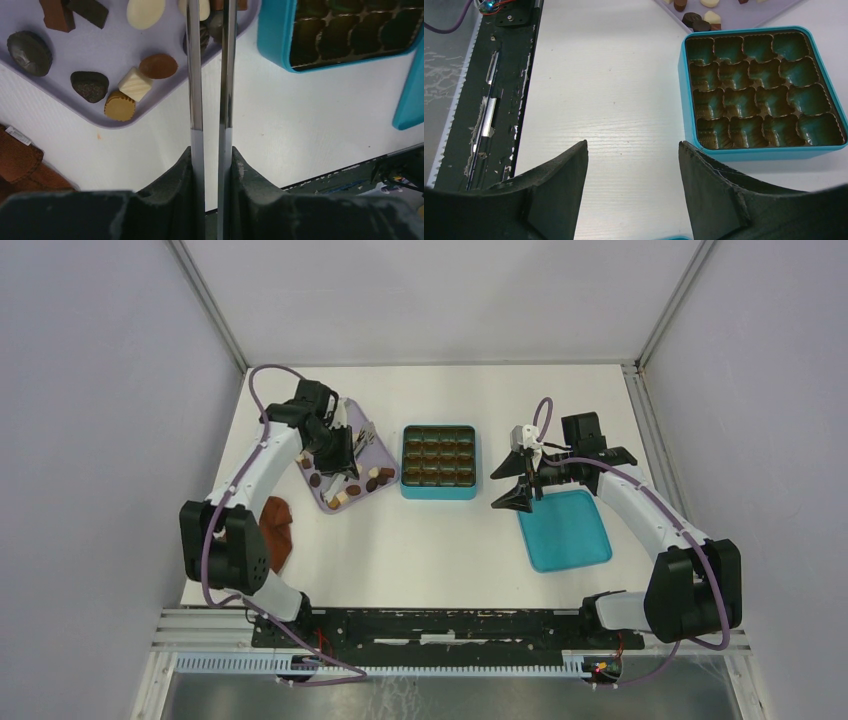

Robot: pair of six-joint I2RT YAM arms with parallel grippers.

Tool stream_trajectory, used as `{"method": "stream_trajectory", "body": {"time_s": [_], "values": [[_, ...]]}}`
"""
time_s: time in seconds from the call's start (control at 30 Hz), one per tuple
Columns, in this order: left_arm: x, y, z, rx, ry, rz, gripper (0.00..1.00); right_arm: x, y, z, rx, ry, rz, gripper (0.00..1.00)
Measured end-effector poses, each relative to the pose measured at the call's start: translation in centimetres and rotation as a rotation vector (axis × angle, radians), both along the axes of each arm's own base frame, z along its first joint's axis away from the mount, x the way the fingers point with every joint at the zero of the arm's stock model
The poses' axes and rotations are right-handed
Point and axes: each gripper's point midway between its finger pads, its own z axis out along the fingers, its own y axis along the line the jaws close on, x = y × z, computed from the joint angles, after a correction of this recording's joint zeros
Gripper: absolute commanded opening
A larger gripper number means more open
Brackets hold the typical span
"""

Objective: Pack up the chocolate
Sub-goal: Pick up the fake chocolate from the plate, then place the fake chocolate in the packing box.

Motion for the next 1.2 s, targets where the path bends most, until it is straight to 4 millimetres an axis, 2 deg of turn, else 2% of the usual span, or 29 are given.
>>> {"method": "stream_trajectory", "body": {"time_s": [0.2,0.33,0.6,0.77,1.0,1.2], "values": [[0.1,-2.3,3.4,-0.172,-0.167,-0.008,0.02,0.0,0.0,0.0,0.0,0.0,0.0,0.73],[0.1,-4.0,4.1,-0.275,-0.244,0.004,0.02,0.0,0.0,0.1,0.0,-0.01,0.002,0.72],[1.3,-7.6,2.9,-0.305,-0.28,-0.016,0.02,-0.2,0.0,0.7,0.004,-0.032,0.002,0.73],[1.6,-9.1,0.8,-0.235,-0.254,-0.033,0.02,-0.2,0.0,0.6,0.003,-0.034,0.006,0.73],[2.5,-9.3,-1.8,-0.134,-0.219,-0.019,0.03,-0.3,0.1,0.6,0.003,-0.035,0.009,0.73],[3.2,-9.5,-2.5,-0.102,-0.208,-0.015,0.11,-0.2,0.1,0.6,0.002,-0.041,0.011,0.73]]}}
